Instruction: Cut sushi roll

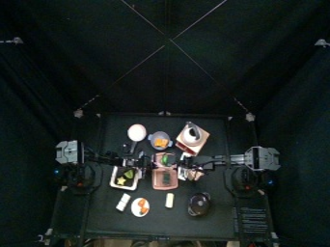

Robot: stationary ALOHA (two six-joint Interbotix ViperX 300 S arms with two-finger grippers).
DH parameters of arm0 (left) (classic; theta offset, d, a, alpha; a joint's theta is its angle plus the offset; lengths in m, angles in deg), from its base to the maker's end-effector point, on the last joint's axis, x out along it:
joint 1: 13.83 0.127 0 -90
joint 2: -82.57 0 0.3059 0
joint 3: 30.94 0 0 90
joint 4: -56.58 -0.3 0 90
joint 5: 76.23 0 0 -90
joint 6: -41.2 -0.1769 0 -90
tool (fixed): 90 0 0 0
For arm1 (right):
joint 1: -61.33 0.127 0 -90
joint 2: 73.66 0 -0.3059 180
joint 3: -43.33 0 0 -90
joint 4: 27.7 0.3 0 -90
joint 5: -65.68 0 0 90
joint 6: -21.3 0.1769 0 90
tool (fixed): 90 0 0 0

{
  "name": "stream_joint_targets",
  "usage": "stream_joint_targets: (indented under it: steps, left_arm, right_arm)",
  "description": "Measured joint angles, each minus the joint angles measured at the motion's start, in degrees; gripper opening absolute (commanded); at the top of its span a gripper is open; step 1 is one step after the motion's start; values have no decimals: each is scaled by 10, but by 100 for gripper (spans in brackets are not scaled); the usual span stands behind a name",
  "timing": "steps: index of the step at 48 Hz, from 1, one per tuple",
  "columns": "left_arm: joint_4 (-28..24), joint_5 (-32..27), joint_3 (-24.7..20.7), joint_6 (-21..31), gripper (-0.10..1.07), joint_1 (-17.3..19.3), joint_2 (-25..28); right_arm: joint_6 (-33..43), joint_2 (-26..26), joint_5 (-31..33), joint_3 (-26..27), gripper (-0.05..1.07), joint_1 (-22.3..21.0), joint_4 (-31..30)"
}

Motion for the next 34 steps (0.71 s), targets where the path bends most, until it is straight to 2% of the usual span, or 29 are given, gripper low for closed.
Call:
stream_joint_targets:
  steps: [10, 34]
  left_arm:
    - [-1, 0, 0, 0, 38, -4, 0]
    - [1, 0, 7, 2, 38, -43, -12]
  right_arm:
    - [0, -2, 9, 4, 35, 8, 0]
    - [0, -27, 14, 5, 35, 40, 4]
